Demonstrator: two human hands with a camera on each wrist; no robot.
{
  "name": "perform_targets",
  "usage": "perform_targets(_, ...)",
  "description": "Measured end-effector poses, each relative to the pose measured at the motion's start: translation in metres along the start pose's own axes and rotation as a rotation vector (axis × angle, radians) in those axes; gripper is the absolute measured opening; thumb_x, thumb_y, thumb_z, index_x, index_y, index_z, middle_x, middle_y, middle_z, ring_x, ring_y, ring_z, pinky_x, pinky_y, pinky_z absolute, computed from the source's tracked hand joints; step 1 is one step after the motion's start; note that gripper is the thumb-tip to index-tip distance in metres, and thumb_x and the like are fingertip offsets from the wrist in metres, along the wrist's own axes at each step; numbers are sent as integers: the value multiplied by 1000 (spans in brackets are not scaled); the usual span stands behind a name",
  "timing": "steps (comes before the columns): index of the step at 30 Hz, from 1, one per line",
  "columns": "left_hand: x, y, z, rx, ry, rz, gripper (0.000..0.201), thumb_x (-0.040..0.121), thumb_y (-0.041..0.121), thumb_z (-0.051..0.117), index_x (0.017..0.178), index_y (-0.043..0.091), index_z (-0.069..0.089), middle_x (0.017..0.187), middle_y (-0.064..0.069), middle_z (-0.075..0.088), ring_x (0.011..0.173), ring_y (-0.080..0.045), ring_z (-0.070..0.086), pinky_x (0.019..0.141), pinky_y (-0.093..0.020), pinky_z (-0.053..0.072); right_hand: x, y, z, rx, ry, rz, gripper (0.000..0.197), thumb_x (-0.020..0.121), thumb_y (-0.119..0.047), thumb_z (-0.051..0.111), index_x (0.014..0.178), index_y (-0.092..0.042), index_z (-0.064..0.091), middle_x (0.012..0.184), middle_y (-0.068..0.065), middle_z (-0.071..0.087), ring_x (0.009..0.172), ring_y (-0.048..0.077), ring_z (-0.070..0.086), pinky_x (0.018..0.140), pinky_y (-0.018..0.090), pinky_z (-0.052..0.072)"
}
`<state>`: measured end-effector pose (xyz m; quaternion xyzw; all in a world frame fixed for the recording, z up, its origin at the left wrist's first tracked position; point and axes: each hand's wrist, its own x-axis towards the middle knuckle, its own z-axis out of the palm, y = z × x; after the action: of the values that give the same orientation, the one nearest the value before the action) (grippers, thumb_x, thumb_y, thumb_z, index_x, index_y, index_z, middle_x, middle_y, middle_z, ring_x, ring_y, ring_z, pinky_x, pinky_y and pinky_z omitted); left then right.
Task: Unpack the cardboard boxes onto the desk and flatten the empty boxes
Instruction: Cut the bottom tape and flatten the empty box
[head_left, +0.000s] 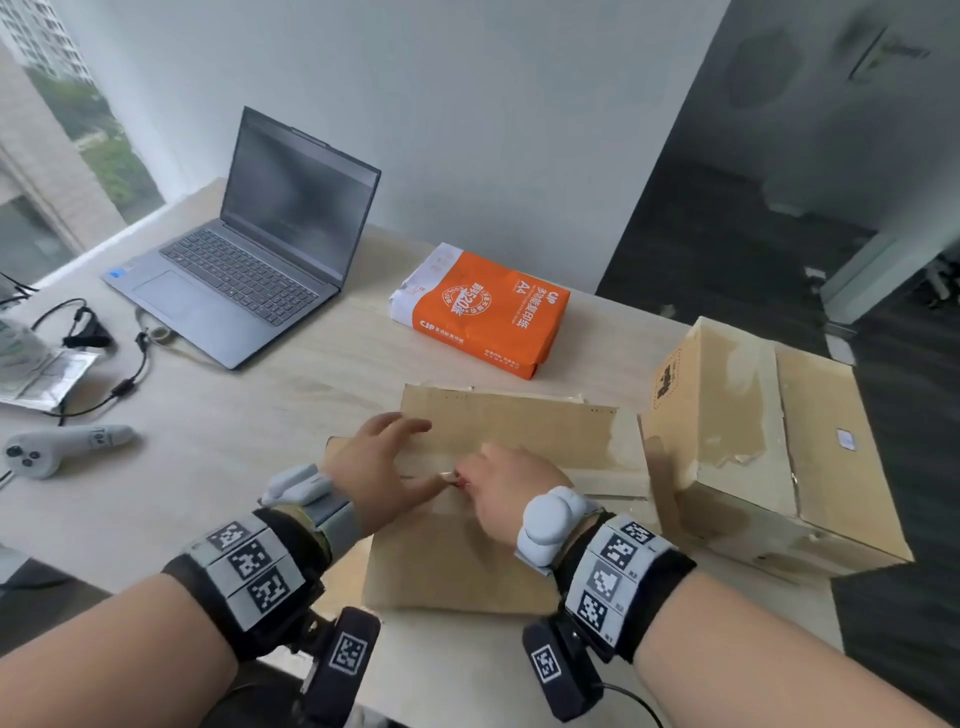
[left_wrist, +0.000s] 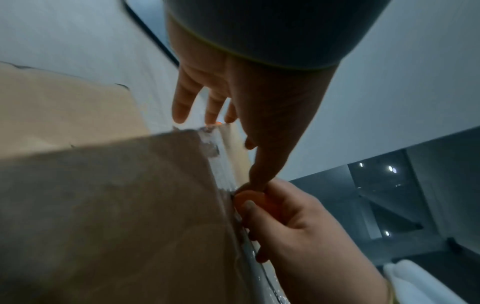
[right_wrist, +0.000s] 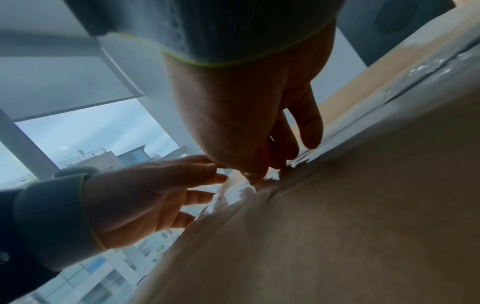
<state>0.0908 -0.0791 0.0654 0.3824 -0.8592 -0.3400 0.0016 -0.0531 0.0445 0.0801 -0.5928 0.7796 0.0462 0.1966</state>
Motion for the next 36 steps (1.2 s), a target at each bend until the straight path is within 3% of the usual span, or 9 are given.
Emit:
perform_targets(4,0,6,9,136,-51,-54,75,69,51,85,138,45,55,165,7,22,136,-22,48,113,-35,40,-9,14,-9,-42,-42,-16,26,97,-15,45,120,-17,57,102,10,51,87,32,52,68,33,36)
perform_targets(9,-5,14,11,145,-22,-94,67,72,41,84,128,54,52,156,5,41,137,-21,46,111,-39,43,-42,67,-6,-37,-45,9,23,96,-14,47,116,-16,59,108,11,62,91,33,62,74,38,54)
perform_targets(15,-4,22,13,171,9,-159,66,74,31,84,132,45,56,143,2,52,116,-19,54,92,-31,49,-81,127,-8,-55,-74,77,30,96,-12,45,122,-20,57,117,10,60,103,31,60,84,37,53)
perform_targets(21,-3,37,12,247,7,-189,67,72,31,87,131,43,57,147,2,51,124,-24,53,101,-37,47,-113,172,-7,62,-8,155,21,98,-14,45,113,-19,59,113,6,56,106,29,59,86,35,50)
perform_targets(24,-4,57,13,439,-10,-219,70,73,34,84,133,48,52,160,5,34,140,-32,37,114,-47,37,-119,181,-3,106,36,167,18,99,-15,45,109,-20,59,108,5,55,106,28,58,82,33,46)
perform_targets(26,-5,77,20,541,-4,-186,73,77,21,76,138,50,47,164,7,23,147,-31,25,117,-52,33,-119,184,3,128,58,168,16,99,-15,45,106,-22,58,100,1,50,103,27,56,79,32,42)
perform_targets(28,-4,99,32,555,-27,-86,73,78,11,67,139,48,48,161,8,26,146,-26,27,117,-50,36,-120,185,7,162,85,174,15,100,-17,45,104,-23,58,97,-4,45,98,24,51,77,30,36)
perform_targets(31,-2,132,60,478,-111,74,60,82,23,68,137,41,52,149,8,39,133,-19,39,106,-37,46,-122,185,10,219,98,200,13,101,-19,45,104,-23,57,99,-4,50,93,20,47,77,29,36)
perform_targets(36,-5,182,109,550,-184,236,59,83,60,65,136,36,53,138,8,47,119,-19,46,95,-36,49,-134,187,19,481,195,279,13,101,-25,51,107,-26,62,112,-5,65,100,18,59,82,28,45)
